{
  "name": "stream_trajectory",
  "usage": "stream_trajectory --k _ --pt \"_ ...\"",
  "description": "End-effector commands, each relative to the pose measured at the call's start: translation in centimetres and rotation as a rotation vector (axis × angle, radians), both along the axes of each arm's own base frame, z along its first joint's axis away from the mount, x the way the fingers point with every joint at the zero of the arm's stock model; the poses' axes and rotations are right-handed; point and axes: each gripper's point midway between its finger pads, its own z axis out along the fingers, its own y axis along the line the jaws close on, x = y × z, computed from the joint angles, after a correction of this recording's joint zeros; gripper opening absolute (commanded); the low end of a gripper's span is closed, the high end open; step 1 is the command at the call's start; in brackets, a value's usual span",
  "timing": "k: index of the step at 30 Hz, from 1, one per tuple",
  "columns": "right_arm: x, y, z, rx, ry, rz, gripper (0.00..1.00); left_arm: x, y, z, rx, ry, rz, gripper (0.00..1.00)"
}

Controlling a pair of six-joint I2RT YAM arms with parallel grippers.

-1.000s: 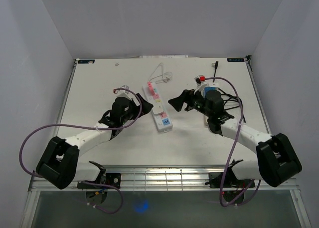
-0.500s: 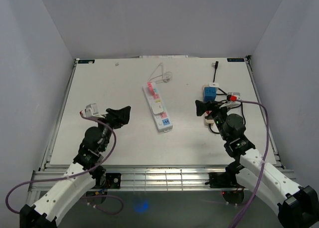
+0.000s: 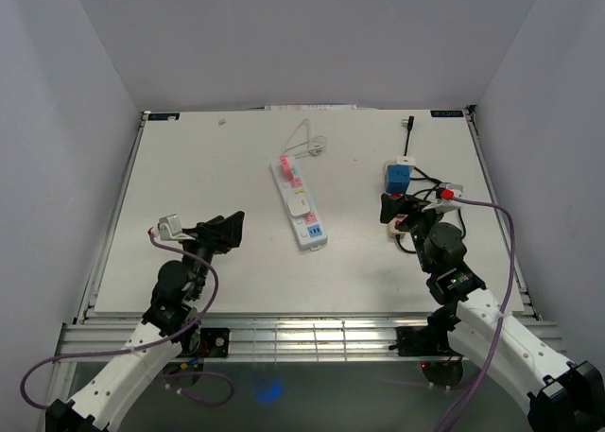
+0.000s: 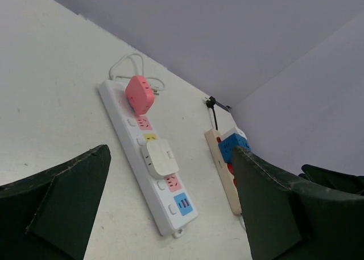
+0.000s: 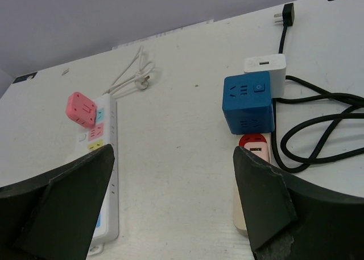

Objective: Insert the plug
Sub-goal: Reset both arms

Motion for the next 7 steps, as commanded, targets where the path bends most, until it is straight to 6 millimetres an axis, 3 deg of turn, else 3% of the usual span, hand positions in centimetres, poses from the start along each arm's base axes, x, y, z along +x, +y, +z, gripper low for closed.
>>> stream_trajectory --k 1,7 --pt "0.2 -0.77 1.43 0.009 -0.044 -0.042 0.9 0.4 -0.43 0.57 0.016 0.017 -0.007 0.98" --pt "0.3 -1.04 1.19 0.003 -0.035 -0.059 0.9 0.7 -0.84 0.22 0.028 0.042 -0.019 0.98"
